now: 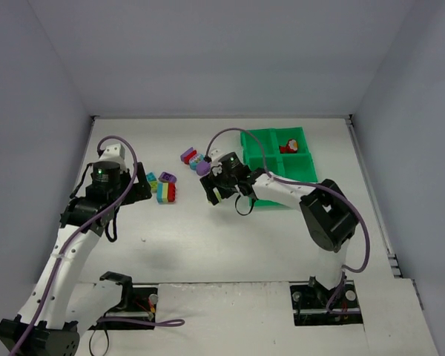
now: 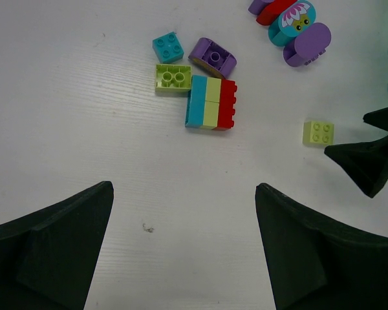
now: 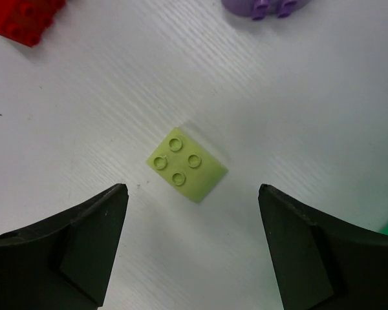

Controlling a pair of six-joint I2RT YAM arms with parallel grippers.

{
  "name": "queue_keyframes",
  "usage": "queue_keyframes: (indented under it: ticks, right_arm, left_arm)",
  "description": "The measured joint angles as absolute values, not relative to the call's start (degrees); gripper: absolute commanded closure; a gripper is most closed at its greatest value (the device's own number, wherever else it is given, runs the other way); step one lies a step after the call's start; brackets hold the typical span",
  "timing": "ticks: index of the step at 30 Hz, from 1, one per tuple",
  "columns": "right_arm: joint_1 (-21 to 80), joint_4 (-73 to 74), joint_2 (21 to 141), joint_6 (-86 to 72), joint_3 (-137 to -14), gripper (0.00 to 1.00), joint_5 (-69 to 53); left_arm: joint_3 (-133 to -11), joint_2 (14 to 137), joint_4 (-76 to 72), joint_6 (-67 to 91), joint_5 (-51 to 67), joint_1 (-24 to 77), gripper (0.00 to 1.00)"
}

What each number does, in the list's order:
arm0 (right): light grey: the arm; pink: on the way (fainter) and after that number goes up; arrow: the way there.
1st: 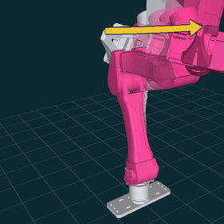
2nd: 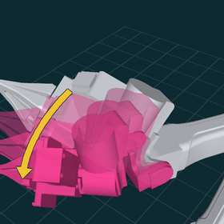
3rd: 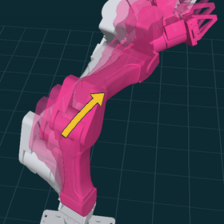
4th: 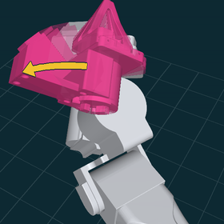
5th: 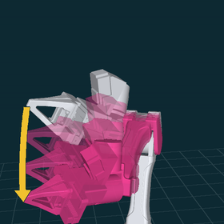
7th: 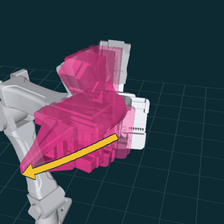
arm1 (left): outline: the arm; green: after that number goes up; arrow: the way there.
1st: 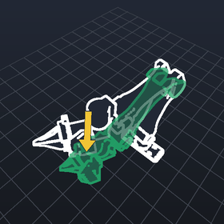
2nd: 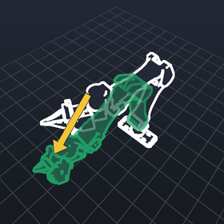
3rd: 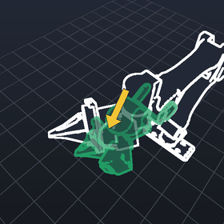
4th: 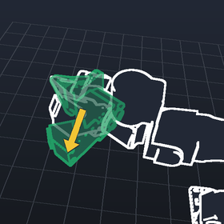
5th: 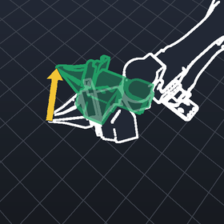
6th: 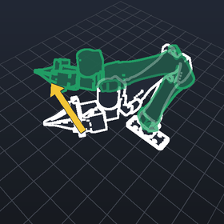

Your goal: Sort the legos into containers by color

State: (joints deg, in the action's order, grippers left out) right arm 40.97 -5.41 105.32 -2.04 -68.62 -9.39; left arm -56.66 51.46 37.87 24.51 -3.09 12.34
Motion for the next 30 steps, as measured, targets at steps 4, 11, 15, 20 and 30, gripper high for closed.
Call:
queue_keyframes:
  ticks: [4, 11, 15, 20, 30]
  right_arm:
    - [41.4, -4.8, 109.8, -1.0, -69.1, 0.23, -10.8]
    - [42.5, -5.3, 113.2, 1.7, -73.3, 0.26, -10.8]
    - [42.9, -5.8, 114.6, 2.5, -73.8, 0.32, -10.7]
    - [43.3, -5.7, 115.8, 3.2, -73.8, 0.49, -9.6]
    - [43.9, -6.8, 115.3, 3.2, -73.7, 1.00, -5.8]
  left_arm:
    - [-56.7, 51.4, 37.9, 24.5, -3.3, 12.3, 0.16]
    - [-56.7, 51.4, 37.9, 24.4, -3.3, 12.3, 0.16]
    - [-56.7, 51.4, 37.9, 24.2, -3.5, 12.3, 0.16]
    - [-56.7, 51.4, 37.9, 24.1, -3.7, 12.3, 0.16]
    - [-56.7, 51.4, 37.9, 24.1, -4.0, 12.3, 0.16]
